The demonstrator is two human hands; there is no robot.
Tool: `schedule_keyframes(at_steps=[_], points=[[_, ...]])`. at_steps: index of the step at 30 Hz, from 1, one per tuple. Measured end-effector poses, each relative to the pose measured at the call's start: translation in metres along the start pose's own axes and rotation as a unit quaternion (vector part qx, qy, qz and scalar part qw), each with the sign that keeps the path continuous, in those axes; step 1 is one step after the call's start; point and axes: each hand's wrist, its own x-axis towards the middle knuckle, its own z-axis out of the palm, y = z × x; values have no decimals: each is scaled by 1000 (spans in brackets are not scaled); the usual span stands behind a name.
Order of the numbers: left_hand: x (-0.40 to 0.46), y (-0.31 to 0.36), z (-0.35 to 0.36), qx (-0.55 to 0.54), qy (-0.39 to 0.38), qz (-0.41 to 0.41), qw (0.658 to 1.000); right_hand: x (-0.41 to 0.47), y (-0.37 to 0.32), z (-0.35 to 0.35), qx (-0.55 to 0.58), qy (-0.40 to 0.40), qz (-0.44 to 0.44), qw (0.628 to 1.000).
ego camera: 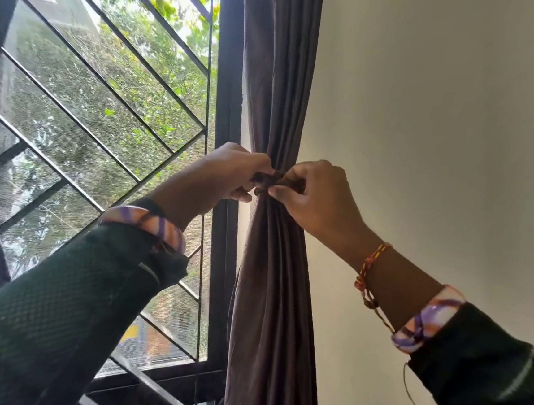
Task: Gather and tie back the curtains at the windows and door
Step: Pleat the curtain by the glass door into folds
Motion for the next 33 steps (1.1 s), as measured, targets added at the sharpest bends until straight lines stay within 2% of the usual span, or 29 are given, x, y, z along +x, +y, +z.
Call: schedule_keyframes(at_steps=[5,12,16,20,24,28,30,33], points=[[0,-10,2,-76,52,19,996,3,10,-7,-47,-20,-16,999],[14,-31,-1,-86,169,32,981,6,30,-19,-94,-79,30,992],[20,-37,21,-53,220,49,973,12,33,-12,-100,-106,96,985],[24,-42,29,-16,165,58,984,10,38,-3,-105,-98,137,980],[25,-53,27,-4,109,22,994,2,38,6,-73,-14,130,989],[19,-63,21,-13,107,0,994,0,30,21,-31,68,69,995],[13,-69,13,-14,119,-6,993,2,21,34,30,63,62,996],[1,-81,-10,3,135,-32,990,10,3,65,163,6,112,980]])
